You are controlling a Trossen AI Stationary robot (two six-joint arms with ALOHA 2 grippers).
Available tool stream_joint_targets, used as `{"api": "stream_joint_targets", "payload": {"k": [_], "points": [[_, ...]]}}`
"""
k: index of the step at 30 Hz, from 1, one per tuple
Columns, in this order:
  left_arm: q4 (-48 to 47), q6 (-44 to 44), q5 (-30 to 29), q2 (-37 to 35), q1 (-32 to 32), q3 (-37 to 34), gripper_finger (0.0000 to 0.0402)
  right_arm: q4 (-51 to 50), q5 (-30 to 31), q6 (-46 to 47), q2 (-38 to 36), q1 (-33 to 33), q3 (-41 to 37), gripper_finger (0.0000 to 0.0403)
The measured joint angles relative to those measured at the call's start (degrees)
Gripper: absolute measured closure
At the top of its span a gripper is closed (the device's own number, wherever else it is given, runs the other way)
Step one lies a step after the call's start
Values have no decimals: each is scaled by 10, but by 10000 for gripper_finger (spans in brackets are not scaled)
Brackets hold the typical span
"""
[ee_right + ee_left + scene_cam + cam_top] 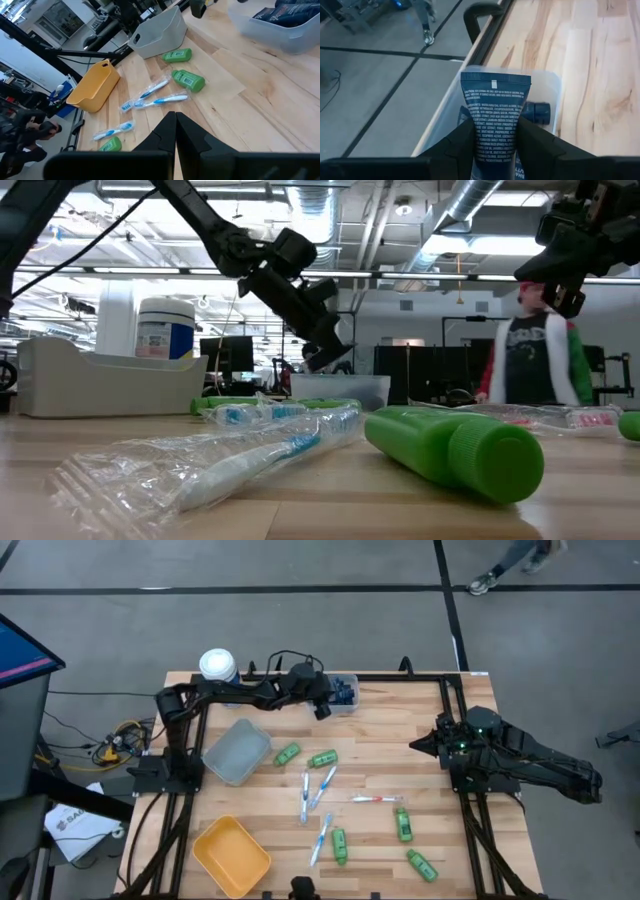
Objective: Pick & Place Travel size toiletries
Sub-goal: Put the blue shave cream into the transparent bin, then put the green shampoo into the gray bin
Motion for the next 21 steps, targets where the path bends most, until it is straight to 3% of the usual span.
{"api": "stream_joint_targets", "payload": {"k": [8, 21], "points": [[-5, 0, 0, 8, -2, 0, 259, 0, 0, 0, 0, 0, 0, 401], [-9, -2, -1, -5, -14, 0, 128, -1, 0, 0, 0, 0, 0, 401]]}}
